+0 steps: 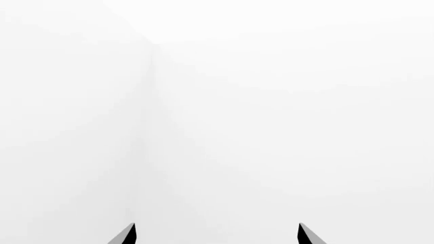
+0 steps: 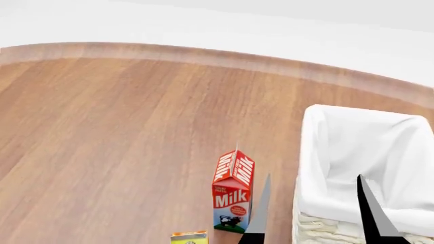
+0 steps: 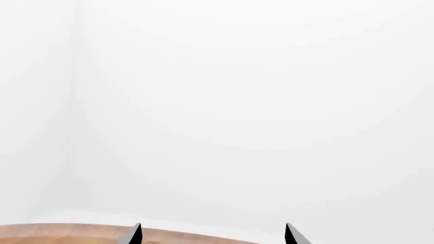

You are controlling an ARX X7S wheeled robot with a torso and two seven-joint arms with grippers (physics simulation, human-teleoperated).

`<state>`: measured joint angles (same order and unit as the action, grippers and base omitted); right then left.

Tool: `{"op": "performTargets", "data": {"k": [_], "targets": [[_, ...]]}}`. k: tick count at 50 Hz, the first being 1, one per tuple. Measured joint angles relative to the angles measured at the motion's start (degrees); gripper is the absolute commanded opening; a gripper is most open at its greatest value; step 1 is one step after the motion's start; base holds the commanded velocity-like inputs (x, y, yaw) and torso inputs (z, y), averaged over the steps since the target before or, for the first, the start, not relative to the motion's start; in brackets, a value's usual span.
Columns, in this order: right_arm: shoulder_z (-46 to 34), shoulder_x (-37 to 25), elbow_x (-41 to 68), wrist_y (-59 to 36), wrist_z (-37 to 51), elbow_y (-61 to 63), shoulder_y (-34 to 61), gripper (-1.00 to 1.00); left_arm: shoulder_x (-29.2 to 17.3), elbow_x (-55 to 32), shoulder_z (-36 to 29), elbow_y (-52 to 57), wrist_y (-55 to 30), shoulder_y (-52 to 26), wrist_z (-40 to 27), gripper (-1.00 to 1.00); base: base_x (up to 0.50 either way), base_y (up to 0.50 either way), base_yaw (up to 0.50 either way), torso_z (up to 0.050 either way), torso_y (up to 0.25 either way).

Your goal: Pick up the orange juice, and put it in the basket.

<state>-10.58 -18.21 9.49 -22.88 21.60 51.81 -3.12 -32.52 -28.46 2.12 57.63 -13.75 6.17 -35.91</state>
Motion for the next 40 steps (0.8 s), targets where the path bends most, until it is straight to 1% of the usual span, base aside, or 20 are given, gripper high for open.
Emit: {"op": "performTargets", "data": {"k": [27,40], "targets": [[-0.77,-0.74,0.46,-0.35,1.01,0.31,0.39,1.00,-1.12,-0.11,-0.53,-0.17,1.33,0.33,-1.04,1.00,0.00,0.00,0.00,0.047,-0.143],[-2.97,-0.81,-1.03,-1.53,1.76,-0.16,1.34,1.00,-1.23,-0.14,-1.38,-1.04,0.99,0.16,-1.84,1.00,0.00,0.00,0.00,0.000,0.000]]}}
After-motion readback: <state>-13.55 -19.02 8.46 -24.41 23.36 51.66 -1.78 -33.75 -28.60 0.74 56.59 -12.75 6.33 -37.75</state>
